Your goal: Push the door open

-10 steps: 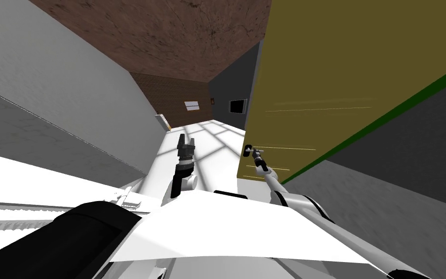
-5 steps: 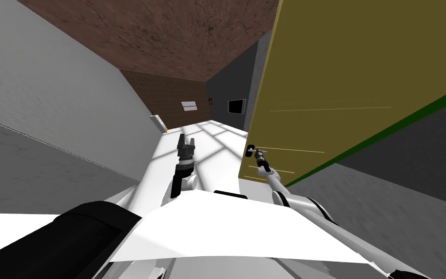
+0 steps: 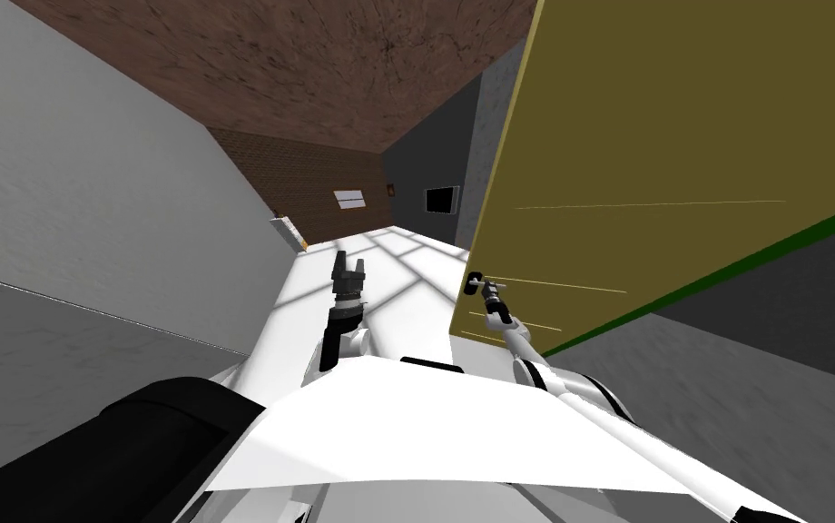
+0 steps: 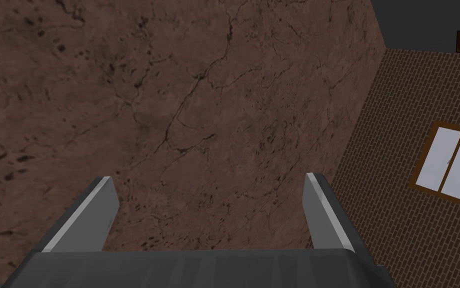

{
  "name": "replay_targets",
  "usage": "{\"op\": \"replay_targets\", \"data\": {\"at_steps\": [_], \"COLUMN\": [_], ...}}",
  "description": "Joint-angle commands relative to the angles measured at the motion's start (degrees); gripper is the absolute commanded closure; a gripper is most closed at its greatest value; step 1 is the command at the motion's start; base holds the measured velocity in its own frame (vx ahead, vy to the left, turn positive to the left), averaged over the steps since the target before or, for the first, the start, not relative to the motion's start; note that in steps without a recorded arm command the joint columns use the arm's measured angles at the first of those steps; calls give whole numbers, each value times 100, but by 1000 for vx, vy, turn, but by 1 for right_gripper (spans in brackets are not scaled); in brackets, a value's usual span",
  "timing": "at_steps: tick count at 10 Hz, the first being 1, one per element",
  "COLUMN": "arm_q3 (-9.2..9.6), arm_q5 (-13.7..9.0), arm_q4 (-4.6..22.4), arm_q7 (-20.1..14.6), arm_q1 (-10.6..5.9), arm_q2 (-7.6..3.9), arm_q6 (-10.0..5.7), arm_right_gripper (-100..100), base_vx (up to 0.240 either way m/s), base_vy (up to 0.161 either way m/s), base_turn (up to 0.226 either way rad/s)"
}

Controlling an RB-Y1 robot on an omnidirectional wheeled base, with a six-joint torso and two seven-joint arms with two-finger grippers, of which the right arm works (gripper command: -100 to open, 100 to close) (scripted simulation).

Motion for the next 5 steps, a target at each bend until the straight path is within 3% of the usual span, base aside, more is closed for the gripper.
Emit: {"op": "replay_targets", "data": {"at_steps": [1, 5], "arm_q3": [-90, -225], "arm_q5": [-38, -96], "arm_q4": [59, 160], "arm_q7": [50, 96], "arm_q1": [-41, -42], "arm_q2": [-41, -118], "arm_q6": [-49, -92], "arm_right_gripper": [100, 100], "base_vx": [169, 135], "base_vy": [98, 56], "base_turn": [-67, -44]}}
